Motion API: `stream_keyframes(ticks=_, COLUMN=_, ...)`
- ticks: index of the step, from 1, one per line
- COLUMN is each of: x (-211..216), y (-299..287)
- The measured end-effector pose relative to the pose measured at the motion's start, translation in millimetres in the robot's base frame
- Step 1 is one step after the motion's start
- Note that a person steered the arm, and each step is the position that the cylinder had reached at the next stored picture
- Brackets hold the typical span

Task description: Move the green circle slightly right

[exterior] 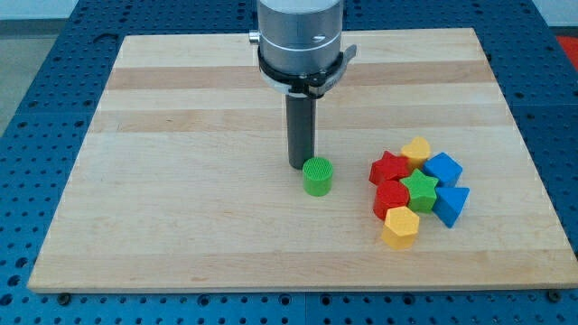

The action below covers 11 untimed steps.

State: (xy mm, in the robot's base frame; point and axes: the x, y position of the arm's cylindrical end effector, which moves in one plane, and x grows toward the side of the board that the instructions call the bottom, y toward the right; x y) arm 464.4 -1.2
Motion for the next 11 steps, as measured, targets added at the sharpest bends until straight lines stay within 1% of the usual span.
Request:
stream_keyframes(ticks=1, x=0.0, y=0.7)
stream_keyframes(ticks=2, x=21.4, y=15.9)
stream_keyframes(ticks=3, x=21.6, y=13.6)
stream_keyframes(ticks=4, x=16.3, y=-31.1)
stream_keyframes(ticks=5, x=20.0, y=-35.5)
stream_keyframes(ticks=7, x=32.4, y=18.8)
stream_keyframes(ticks=10, x=31.4, y=24.4)
stream_keyframes(ticks=11, x=1.2, y=-9.4)
